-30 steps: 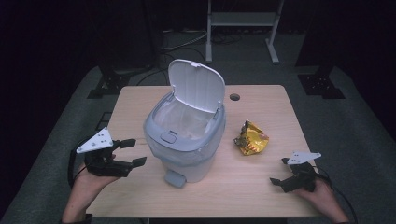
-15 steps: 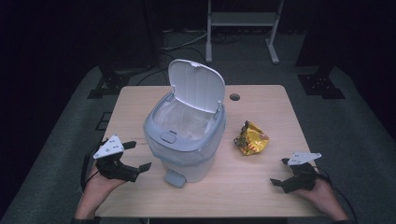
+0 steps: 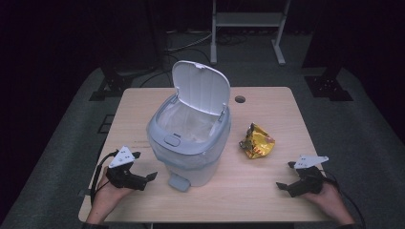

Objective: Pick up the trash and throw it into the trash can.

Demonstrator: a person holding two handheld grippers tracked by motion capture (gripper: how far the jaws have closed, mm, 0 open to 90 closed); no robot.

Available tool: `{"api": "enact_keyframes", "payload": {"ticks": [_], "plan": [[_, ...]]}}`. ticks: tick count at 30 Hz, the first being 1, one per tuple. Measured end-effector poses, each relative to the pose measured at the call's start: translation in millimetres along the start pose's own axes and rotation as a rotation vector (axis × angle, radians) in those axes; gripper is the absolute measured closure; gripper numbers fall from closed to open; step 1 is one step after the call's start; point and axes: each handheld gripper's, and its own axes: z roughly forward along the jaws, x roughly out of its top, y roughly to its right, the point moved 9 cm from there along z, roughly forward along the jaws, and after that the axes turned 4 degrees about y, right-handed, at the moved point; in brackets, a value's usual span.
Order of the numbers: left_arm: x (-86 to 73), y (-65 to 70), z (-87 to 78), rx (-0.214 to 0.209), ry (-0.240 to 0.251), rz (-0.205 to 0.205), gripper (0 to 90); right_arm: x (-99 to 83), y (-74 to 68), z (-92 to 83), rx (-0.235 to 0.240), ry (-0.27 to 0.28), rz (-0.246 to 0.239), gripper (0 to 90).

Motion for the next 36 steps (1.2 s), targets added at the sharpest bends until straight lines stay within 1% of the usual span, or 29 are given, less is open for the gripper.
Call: {"api": "enact_keyframes", "payload": {"ticks": [2,3,4,5,6,7,8,10,11,12,13,14,15,17,18,20,21,22,23,24,27,29,30,31,32,34,35,36], "plan": [[-8.9,-1.7,4.1,0.013,-0.021,-0.005,0.8,0.0,-0.1,0.0,0.0,0.0,0.001,1.1],[-8.9,-1.7,4.1,0.013,-0.021,-0.005,0.8,0.0,-0.1,0.0,0.0,0.0,0.001,1.1],[-15.5,-3.5,6.4,0.023,-0.037,-0.009,0.8,0.0,-0.1,0.0,0.0,0.0,0.001,1.1],[-15.5,-3.5,6.4,0.023,-0.037,-0.009,0.8,0.0,-0.1,0.0,0.0,0.0,0.001,1.1],[-23.4,-5.2,9.1,0.03,-0.057,-0.017,0.8,0.0,0.0,0.0,0.0,0.0,0.001,1.1],[-23.4,-5.2,9.1,0.03,-0.057,-0.017,0.8,0.0,0.0,0.0,0.0,0.0,0.001,1.1],[-29.4,-5.9,11.3,0.03,-0.07,-0.026,0.8,0.0,0.0,0.0,0.0,0.0,0.0,1.1],[-36.8,-9.1,13.3,0.043,-0.086,-0.032,0.8,0.0,-0.1,0.0,0.0,-0.001,0.0,1.1],[-36.8,-9.1,13.3,0.043,-0.086,-0.032,0.8,0.0,-0.1,0.0,0.0,-0.001,0.0,1.1],[-42.4,-12.5,14.4,0.056,-0.102,-0.031,0.8,0.0,-0.1,0.0,0.0,-0.001,0.0,1.1],[-42.4,-12.5,14.4,0.056,-0.102,-0.031,0.8,0.0,-0.1,0.0,0.0,-0.001,0.0,1.1],[-45.5,-14.9,15.3,0.068,-0.108,-0.035,0.8,0.0,-0.1,0.0,0.0,-0.001,0.0,1.1],[-47.5,-15.6,16.0,0.067,-0.107,-0.042,0.8,0.0,-0.1,0.0,-0.001,-0.001,0.001,1.1],[-52.8,-17.2,18.0,0.076,-0.121,-0.041,0.8,0.0,-0.7,0.0,-0.004,0.001,0.005,1.1],[-54.7,-17.1,19.0,0.075,-0.124,-0.049,0.8,-0.1,-0.9,-0.1,-0.006,0.001,0.006,1.1],[-59.8,-18.6,21.5,0.08,-0.137,-0.052,0.8,-0.2,-1.1,-0.2,-0.008,0.001,0.007,1.1],[-59.8,-18.6,21.5,0.08,-0.137,-0.052,0.8,-0.2,-1.1,-0.2,-0.008,0.001,0.007,1.1],[-66.9,-19.5,25.1,0.082,-0.165,-0.049,0.8,-0.4,-1.3,-0.5,-0.009,0.001,0.009,1.2],[-66.9,-19.5,25.1,0.082,-0.165,-0.049,0.0,-0.4,-1.3,-0.5,-0.009,0.001,0.009,1.2],[-68.1,-19.1,26.3,0.075,-0.172,-0.066,0.0,-0.8,-1.4,-0.9,-0.015,0.0,0.013,1.2],[-68.0,-19.2,26.5,0.074,-0.172,-0.064,0.0,-1.1,-0.9,-1.4,-0.021,0.0,0.017,1.2],[-68.0,-19.2,26.5,0.074,-0.172,-0.064,0.0,-1.1,0.0,-1.9,-0.028,-0.009,0.028,1.2],[-68.0,-19.2,26.5,0.074,-0.172,-0.064,0.0,-0.7,0.6,-2.5,-0.03,-0.017,0.042,1.2],[-68.1,-19.2,26.6,0.073,-0.172,-0.065,0.0,-0.7,0.6,-2.5,-0.03,-0.017,0.042,1.2],[-68.0,-19.2,26.6,0.074,-0.172,-0.065,0.0,1.8,2.9,-5.6,-0.041,-0.013,0.064,1.2],[-68.1,-19.2,26.6,0.074,-0.172,-0.065,0.0,5.6,3.7,-9.1,-0.041,0.008,0.074,1.2],[-68.1,-19.2,26.6,0.074,-0.172,-0.065,0.0,5.6,3.7,-9.1,-0.041,0.008,0.074,1.2],[-68.0,-19.2,26.6,0.074,-0.172,-0.065,0.0,9.3,3.5,-12.8,-0.042,0.021,0.084,1.2]]}}
